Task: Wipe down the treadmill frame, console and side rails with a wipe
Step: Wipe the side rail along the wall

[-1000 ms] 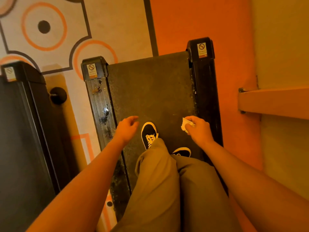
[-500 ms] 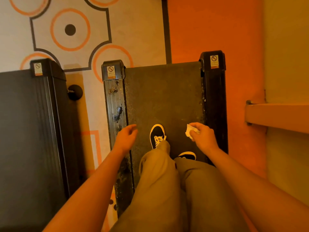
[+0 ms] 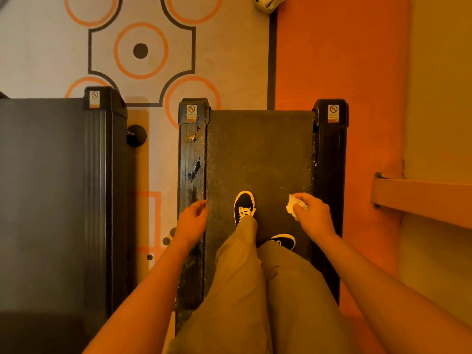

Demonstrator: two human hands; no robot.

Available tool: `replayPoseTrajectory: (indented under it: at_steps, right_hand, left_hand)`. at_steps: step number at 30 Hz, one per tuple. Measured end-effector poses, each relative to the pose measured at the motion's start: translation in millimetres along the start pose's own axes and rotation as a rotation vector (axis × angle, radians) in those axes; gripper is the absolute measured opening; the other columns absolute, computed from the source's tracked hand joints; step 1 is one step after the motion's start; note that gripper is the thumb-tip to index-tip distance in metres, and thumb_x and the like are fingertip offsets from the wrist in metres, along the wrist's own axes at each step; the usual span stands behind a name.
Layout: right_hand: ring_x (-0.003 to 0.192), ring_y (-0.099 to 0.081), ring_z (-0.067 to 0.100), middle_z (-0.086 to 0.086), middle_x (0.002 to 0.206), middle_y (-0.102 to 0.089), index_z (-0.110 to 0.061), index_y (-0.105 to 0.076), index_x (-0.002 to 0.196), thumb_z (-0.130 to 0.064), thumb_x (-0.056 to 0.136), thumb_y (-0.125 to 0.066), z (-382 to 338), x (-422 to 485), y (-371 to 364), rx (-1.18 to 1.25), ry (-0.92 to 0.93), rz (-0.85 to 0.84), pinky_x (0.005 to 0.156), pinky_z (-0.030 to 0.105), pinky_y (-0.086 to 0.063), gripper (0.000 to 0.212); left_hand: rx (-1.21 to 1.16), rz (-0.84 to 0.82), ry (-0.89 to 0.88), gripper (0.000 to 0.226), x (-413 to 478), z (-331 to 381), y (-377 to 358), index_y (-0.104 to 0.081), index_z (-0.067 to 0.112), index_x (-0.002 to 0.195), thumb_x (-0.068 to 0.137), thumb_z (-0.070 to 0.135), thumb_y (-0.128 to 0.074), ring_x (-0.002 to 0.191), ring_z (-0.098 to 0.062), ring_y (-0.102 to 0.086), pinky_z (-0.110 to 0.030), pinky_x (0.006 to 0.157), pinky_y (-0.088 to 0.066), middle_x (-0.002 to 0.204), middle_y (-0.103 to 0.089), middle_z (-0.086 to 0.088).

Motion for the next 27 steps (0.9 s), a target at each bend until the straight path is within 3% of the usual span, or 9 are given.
replayPoseTrajectory:
  at_steps: [8,12,15,19,22,25,27]
  right_hand:
    - [0.1,-0.063,0.024,0.006,0.111,-0.065,-0.023,-0.067,0.124,-0.015,0.094,-0.057,-24.9,-43.7,31.3,-0.034,0.032,-0.014,0.08,0.043,-0.06,0.033]
    - [0.1,-0.063,0.026,0.008,0.113,-0.066,-0.021,-0.066,0.125,-0.014,0.093,-0.057,-42.2,-64.7,48.9,-0.04,0.061,-0.004,0.08,0.044,-0.06,0.035]
    - [0.097,-0.064,0.024,0.01,0.113,-0.066,-0.017,-0.067,0.125,-0.012,0.093,-0.057,-56.6,-77.9,63.2,-0.026,0.076,0.009,0.077,0.041,-0.061,0.034]
    - [0.097,-0.065,0.025,0.012,0.114,-0.067,-0.016,-0.067,0.123,-0.012,0.093,-0.057,-78.2,-87.1,82.8,-0.04,0.089,0.014,0.071,0.034,-0.06,0.032]
    - [0.094,-0.062,0.021,0.012,0.115,-0.067,-0.017,-0.067,0.122,-0.012,0.094,-0.056,-98.7,-85.9,98.3,-0.067,0.092,0.007,0.065,0.025,-0.054,0.031]
    - [0.089,-0.062,0.018,0.012,0.115,-0.067,-0.017,-0.067,0.122,-0.011,0.095,-0.055,-127.4,-75.5,112.3,-0.081,0.093,-0.008,0.056,0.016,-0.045,0.031]
    - [0.089,-0.062,0.018,0.012,0.115,-0.067,-0.018,-0.067,0.123,-0.011,0.095,-0.055,-153.3,-63.5,122.5,-0.082,0.103,-0.006,0.053,0.013,-0.039,0.031]
  left_hand:
    - [-0.089,0.007,0.034,0.043,-50.2,3.9,9.2,-0.051,0.017,0.146,0.105,0.03,-0.05,0.127,-0.02,-0.055,-0.03,0.097,-0.041,0.14,-0.059,-0.007]
    - [-0.09,0.035,0.033,0.041,-74.7,17.2,21.0,-0.053,0.018,0.144,0.105,0.031,-0.05,0.122,-0.016,-0.057,-0.028,0.094,-0.043,0.139,-0.061,-0.006]
    - [-0.072,0.049,0.016,0.042,-90.3,32.1,31.1,-0.052,0.017,0.144,0.106,0.032,-0.049,0.112,-0.01,-0.055,-0.018,0.083,-0.041,0.137,-0.061,-0.006]
    - [-0.05,0.053,-0.02,0.043,-104.1,54.9,44.3,-0.051,0.017,0.146,0.106,0.032,-0.047,0.103,-0.003,-0.054,-0.021,0.084,-0.039,0.136,-0.061,-0.005]
    - [-0.066,0.046,-0.017,0.042,-104.0,70.6,54.7,-0.051,0.017,0.146,0.106,0.032,-0.047,0.108,-0.008,-0.059,-0.021,0.087,-0.041,0.135,-0.062,-0.003]
    - [-0.077,0.027,-0.016,0.041,-96.6,86.1,66.5,-0.053,0.021,0.143,0.106,0.035,-0.046,0.097,0.001,-0.059,-0.015,0.076,-0.043,0.13,-0.064,0.001]
    - [-0.091,0.022,-0.02,0.041,-88.3,101.0,77.1,-0.053,0.021,0.144,0.106,0.035,-0.046,0.11,-0.009,-0.06,-0.02,0.086,-0.043,0.136,-0.062,-0.002]
Point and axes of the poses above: each hand's wrist, its own x-axis towards the middle knuckle, its own y-axis out of the back of the hand, z = x × y, the point moved 1 cm from there along x, towards the middle knuckle
